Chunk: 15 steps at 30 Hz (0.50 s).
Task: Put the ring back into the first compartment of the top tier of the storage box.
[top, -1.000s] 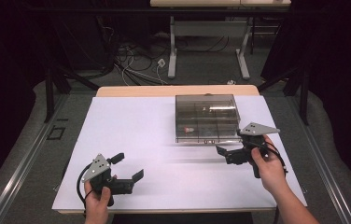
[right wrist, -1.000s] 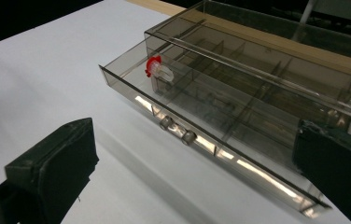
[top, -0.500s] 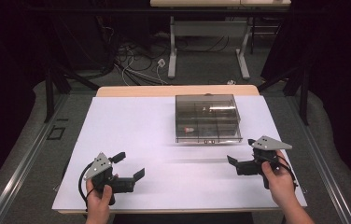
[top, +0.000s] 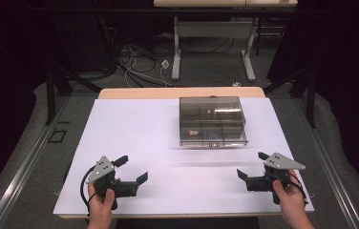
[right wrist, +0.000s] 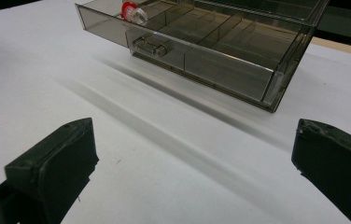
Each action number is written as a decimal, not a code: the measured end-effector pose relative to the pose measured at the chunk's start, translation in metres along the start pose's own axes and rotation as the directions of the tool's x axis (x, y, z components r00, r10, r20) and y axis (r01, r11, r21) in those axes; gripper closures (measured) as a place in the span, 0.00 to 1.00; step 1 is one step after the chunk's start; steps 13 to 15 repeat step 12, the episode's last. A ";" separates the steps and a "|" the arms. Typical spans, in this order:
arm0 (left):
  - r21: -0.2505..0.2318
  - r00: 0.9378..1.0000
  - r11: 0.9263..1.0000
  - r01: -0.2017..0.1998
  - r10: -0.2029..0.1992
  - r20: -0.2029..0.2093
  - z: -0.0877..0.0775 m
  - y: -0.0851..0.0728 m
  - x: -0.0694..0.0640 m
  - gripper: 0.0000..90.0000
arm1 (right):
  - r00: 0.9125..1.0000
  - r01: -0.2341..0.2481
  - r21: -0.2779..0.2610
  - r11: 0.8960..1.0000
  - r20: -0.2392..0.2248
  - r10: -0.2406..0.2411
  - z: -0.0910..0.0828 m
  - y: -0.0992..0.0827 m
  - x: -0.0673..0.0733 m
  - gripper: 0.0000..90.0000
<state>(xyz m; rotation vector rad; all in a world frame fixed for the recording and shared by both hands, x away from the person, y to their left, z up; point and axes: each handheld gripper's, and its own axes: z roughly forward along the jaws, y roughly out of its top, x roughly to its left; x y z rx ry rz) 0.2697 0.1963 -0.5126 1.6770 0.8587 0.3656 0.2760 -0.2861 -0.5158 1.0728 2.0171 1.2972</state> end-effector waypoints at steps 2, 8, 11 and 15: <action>0.001 1.000 1.000 0.003 -0.003 0.001 0.001 0.000 0.001 0.00 | 1.000 -0.024 -0.004 1.000 -0.008 0.024 -0.001 -0.005 -0.001 0.00; 0.005 1.000 1.000 0.013 -0.013 0.003 0.003 0.000 0.002 0.00 | 0.999 -0.030 0.011 0.999 -0.023 0.031 0.003 -0.016 -0.004 0.00; 0.007 1.000 1.000 0.005 -0.005 -0.001 0.003 0.000 0.003 0.00 | 0.999 -0.029 0.000 1.000 -0.021 0.029 0.005 -0.018 -0.005 0.00; 0.008 1.000 1.000 0.009 -0.009 -0.003 0.003 -0.001 0.003 0.00 | 0.999 -0.031 0.003 1.000 -0.016 0.031 0.004 -0.019 -0.005 0.00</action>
